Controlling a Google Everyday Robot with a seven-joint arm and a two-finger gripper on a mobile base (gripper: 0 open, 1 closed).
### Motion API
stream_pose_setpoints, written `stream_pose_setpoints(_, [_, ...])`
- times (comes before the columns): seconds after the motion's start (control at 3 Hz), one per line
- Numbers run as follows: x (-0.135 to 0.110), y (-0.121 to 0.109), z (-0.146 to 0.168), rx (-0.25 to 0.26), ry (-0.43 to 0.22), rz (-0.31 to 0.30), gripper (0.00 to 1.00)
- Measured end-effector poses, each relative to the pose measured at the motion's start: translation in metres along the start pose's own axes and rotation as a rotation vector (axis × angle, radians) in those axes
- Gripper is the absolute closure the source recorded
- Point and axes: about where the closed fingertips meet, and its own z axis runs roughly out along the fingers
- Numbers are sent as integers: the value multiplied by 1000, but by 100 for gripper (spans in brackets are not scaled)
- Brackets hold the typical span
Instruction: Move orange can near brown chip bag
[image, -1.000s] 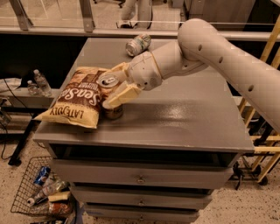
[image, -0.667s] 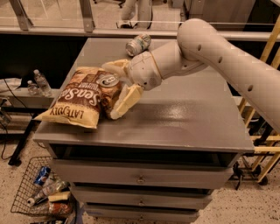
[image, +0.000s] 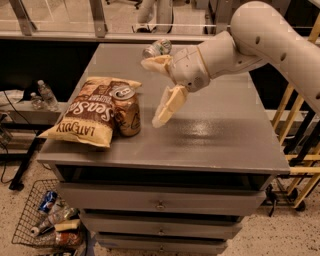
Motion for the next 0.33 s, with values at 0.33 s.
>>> stream_pose_setpoints(0.33, [26,1,-54,93,83,56,0])
